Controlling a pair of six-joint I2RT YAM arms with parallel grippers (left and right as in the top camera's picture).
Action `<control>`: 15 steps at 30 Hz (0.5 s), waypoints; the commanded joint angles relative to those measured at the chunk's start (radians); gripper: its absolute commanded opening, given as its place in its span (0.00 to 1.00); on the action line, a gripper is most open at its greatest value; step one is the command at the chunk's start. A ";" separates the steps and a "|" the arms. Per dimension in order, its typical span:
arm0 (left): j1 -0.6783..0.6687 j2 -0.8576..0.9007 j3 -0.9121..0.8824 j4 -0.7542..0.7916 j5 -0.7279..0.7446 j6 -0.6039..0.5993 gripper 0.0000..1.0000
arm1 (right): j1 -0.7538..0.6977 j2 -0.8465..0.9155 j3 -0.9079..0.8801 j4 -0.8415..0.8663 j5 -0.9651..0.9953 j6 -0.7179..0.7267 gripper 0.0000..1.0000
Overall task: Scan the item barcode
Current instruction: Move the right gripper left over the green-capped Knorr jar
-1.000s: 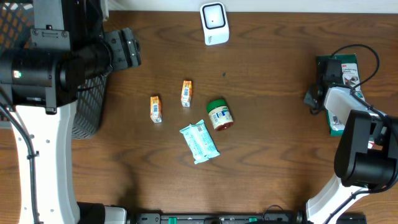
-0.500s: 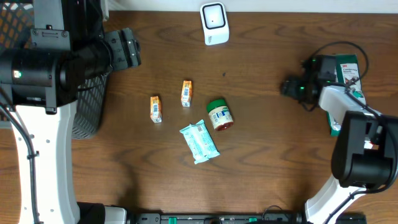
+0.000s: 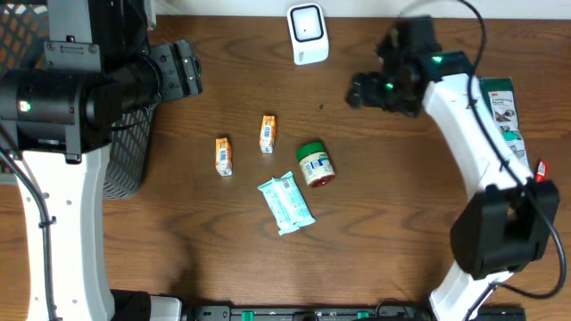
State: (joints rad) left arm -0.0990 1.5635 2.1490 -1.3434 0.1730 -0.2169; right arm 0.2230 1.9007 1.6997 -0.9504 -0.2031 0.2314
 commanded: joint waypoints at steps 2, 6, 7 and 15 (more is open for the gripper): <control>0.005 0.004 0.009 -0.003 -0.010 -0.002 0.82 | 0.142 -0.010 0.018 -0.026 0.128 -0.013 0.99; 0.005 0.004 0.009 -0.003 -0.010 -0.002 0.82 | 0.260 0.007 0.000 -0.025 0.212 -0.051 0.99; 0.005 0.004 0.009 -0.003 -0.010 -0.002 0.82 | 0.294 0.015 -0.001 -0.022 0.280 -0.054 0.99; 0.005 0.004 0.009 -0.003 -0.010 -0.002 0.82 | 0.458 0.089 -0.001 -0.011 0.522 -0.045 0.99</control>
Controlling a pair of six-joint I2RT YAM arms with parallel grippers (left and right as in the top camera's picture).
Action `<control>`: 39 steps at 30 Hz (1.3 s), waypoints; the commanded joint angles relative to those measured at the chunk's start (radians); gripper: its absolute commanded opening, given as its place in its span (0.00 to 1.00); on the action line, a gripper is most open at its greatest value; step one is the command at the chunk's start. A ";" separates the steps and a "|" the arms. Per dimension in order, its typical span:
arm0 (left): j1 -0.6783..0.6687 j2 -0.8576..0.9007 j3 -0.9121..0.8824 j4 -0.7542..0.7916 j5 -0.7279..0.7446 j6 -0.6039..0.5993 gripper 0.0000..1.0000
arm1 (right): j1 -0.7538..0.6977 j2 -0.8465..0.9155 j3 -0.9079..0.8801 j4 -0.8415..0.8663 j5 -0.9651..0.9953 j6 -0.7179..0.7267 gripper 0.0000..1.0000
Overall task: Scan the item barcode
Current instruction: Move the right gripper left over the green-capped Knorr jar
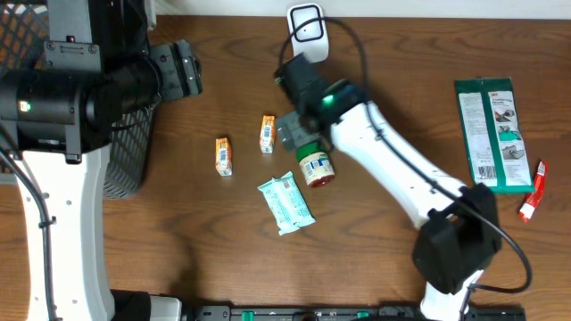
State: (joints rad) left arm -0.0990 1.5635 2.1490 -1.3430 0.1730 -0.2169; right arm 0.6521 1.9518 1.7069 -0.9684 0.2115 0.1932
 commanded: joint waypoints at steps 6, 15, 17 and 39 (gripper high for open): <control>0.005 0.004 0.009 -0.003 -0.010 -0.002 0.82 | 0.064 0.111 -0.008 0.006 0.090 -0.007 0.99; 0.005 0.004 0.009 -0.003 -0.010 -0.002 0.82 | 0.062 0.202 -0.009 0.007 0.090 0.040 0.99; 0.005 0.004 0.009 -0.003 -0.010 -0.002 0.82 | 0.058 0.220 -0.009 0.008 0.091 0.059 0.99; 0.005 0.004 0.009 -0.003 -0.010 -0.002 0.82 | 0.011 0.246 -0.009 -0.064 0.063 0.121 0.99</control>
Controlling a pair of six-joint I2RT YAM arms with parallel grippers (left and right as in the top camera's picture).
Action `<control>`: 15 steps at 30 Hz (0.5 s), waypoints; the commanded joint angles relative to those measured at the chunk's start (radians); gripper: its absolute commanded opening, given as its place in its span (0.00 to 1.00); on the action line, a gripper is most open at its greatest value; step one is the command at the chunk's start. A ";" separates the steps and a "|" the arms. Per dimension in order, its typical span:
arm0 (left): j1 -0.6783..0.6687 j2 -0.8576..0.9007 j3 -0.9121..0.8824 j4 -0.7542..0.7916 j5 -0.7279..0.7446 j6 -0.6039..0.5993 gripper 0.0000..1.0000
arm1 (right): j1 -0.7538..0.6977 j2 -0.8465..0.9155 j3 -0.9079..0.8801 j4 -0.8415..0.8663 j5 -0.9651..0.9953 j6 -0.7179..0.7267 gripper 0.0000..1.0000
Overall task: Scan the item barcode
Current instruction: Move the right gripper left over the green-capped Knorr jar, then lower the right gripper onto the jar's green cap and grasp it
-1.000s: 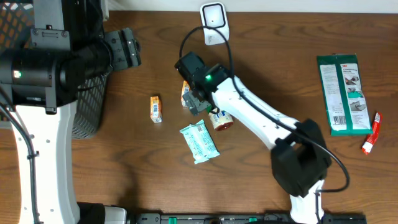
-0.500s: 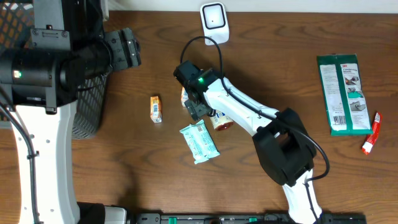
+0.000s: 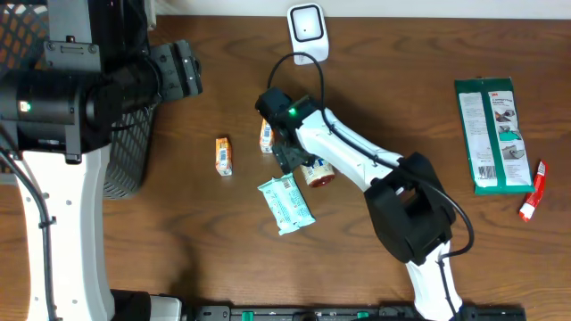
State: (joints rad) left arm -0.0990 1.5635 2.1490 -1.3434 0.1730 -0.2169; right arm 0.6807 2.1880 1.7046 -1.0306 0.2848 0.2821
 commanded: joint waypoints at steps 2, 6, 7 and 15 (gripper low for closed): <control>0.005 0.004 0.009 -0.003 -0.010 -0.002 0.82 | -0.021 0.010 -0.007 -0.002 -0.033 0.032 0.99; 0.005 0.004 0.009 -0.003 -0.010 -0.002 0.82 | -0.022 0.010 -0.007 -0.002 -0.043 0.032 0.95; 0.005 0.004 0.009 -0.003 -0.010 -0.002 0.82 | -0.022 0.010 -0.007 -0.002 -0.043 0.032 0.94; 0.005 0.004 0.009 -0.003 -0.010 -0.002 0.82 | -0.026 0.010 -0.007 -0.006 -0.032 0.032 0.83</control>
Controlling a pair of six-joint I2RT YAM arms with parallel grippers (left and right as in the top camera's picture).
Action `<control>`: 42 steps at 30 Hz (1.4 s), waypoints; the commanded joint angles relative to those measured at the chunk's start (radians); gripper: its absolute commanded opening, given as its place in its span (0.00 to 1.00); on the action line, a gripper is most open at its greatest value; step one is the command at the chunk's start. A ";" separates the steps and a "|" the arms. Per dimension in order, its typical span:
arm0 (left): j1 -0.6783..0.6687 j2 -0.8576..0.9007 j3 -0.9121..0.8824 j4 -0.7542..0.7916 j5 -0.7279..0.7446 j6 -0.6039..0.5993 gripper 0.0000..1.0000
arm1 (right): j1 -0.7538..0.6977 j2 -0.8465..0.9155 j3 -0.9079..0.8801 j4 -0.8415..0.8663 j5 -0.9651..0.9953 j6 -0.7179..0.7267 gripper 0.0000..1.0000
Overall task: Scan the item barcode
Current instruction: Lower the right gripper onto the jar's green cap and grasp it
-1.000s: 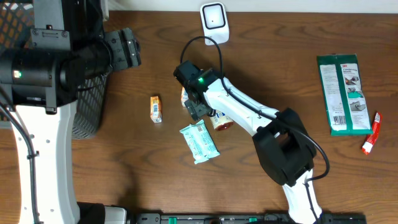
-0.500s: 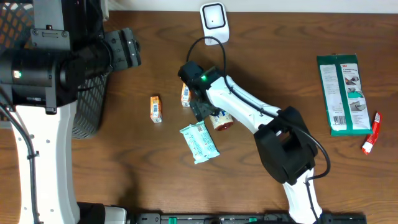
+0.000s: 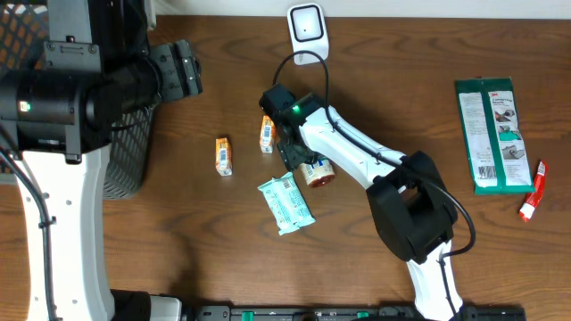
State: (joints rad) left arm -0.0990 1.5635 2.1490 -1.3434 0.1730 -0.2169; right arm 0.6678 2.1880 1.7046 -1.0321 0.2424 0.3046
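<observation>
A white scanner stands at the table's far edge. In the middle lie two small orange boxes, a jar with a green lid on its side, and a light-blue packet. My right gripper is low over the jar's lid end, between the jar and the nearer orange box; its body hides its fingers. My left gripper hangs high at the left, away from every item, and holds nothing that I can see.
A black mesh basket stands at the left edge under the left arm. A flat green package and a small red tube lie at the far right. The right arm stretches from the front edge across the middle of the table.
My right gripper has shifted a little to the right, closer onto the jar's lid end. The jar, boxes and packet lie where they were. The left arm has not moved.
My right gripper was first at the far right, near the green package. Then it was over the middle, just behind the jar. Then it was low beside the jar and the orange box, and now it sits at the jar's lid end.
</observation>
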 commanded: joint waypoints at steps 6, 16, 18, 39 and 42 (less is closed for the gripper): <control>0.005 0.004 0.009 -0.003 -0.010 -0.002 0.82 | -0.023 0.010 -0.007 -0.010 0.013 0.009 0.83; 0.005 0.004 0.009 -0.003 -0.010 -0.002 0.82 | -0.032 0.010 -0.007 -0.018 0.012 -0.024 0.80; 0.005 0.004 0.009 -0.003 -0.010 -0.002 0.82 | -0.034 0.010 -0.007 -0.019 0.010 -0.024 0.80; 0.005 0.004 0.009 -0.003 -0.010 -0.002 0.82 | -0.054 0.010 -0.007 -0.032 -0.080 0.040 0.87; 0.005 0.004 0.009 -0.003 -0.010 -0.002 0.82 | -0.068 0.010 -0.007 -0.035 -0.092 0.051 0.87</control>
State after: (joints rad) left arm -0.0990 1.5635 2.1490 -1.3430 0.1730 -0.2169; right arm 0.6212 2.1880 1.7046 -1.0626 0.1715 0.3302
